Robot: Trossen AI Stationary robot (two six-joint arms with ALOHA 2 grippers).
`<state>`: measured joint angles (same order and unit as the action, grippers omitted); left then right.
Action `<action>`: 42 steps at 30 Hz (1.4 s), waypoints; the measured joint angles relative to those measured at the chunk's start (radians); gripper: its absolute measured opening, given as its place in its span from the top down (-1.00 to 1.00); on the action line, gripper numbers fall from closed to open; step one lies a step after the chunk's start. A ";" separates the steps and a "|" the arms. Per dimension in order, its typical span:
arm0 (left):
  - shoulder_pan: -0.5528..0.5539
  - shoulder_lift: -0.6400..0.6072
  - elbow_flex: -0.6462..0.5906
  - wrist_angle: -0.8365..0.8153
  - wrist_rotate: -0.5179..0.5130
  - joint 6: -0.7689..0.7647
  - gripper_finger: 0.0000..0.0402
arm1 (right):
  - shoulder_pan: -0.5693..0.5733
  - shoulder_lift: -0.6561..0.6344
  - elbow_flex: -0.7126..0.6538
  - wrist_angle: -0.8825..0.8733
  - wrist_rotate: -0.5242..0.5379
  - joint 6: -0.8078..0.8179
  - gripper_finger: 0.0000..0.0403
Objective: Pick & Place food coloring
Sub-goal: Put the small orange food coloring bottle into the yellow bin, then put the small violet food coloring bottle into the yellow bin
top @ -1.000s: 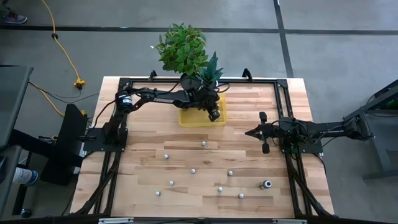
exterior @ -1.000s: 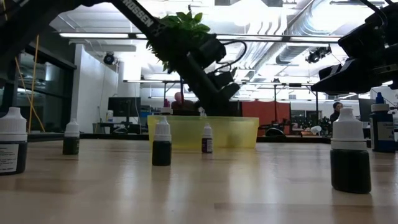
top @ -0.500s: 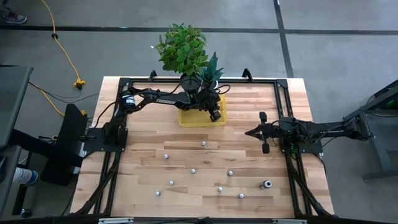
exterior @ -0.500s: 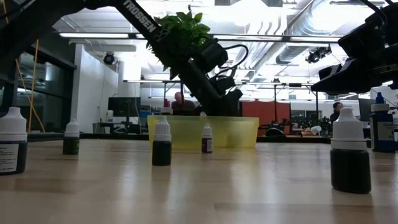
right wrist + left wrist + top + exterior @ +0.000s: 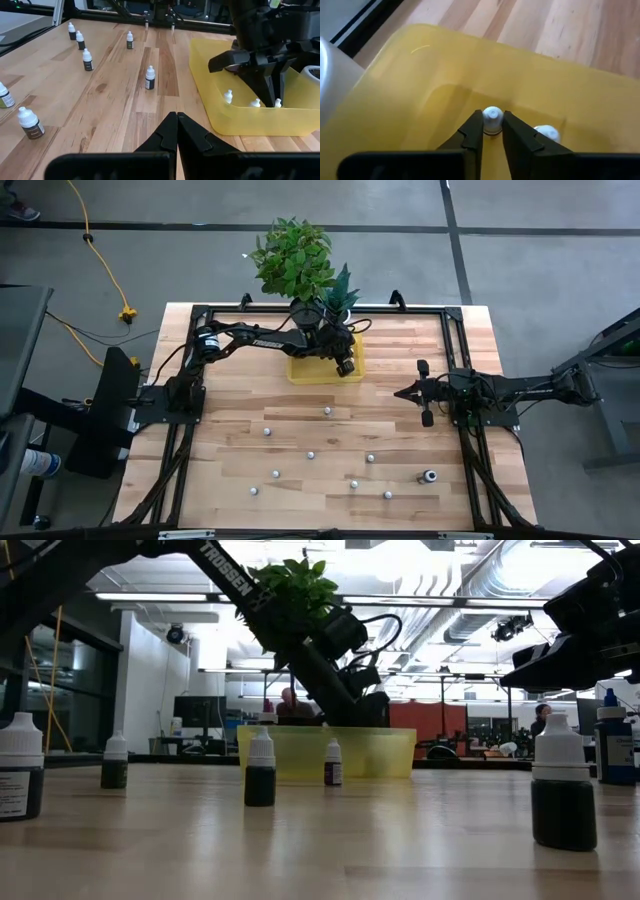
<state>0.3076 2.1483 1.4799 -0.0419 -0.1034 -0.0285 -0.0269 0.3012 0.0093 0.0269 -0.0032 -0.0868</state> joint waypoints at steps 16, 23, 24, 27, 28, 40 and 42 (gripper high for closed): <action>0.000 -0.031 0.010 -0.017 0.009 0.036 0.35 | 0.000 0.000 0.000 0.000 0.000 0.000 1.00; -0.009 -0.127 0.034 -0.020 0.005 0.071 0.34 | 0.000 0.000 0.000 0.000 0.000 0.000 1.00; -0.014 -0.148 0.034 -0.034 0.011 0.075 0.34 | 0.000 0.000 0.000 0.000 0.000 0.000 1.00; -0.035 -0.208 0.034 -0.087 0.018 0.086 0.34 | 0.000 0.000 0.000 0.000 0.000 0.000 1.00; -0.044 -0.231 0.031 -0.116 0.028 0.087 0.34 | 0.000 0.000 0.000 0.000 0.000 0.000 1.00; -0.178 -0.520 -0.300 -0.057 0.305 0.302 0.35 | 0.000 0.000 0.000 0.000 0.000 0.000 1.00; -0.187 -0.549 -0.367 -0.054 0.328 0.328 0.35 | 0.000 0.000 0.000 0.000 0.000 0.000 1.00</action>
<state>0.1205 1.5991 1.1131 -0.0960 0.2249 0.2991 -0.0265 0.3012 0.0093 0.0269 -0.0029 -0.0868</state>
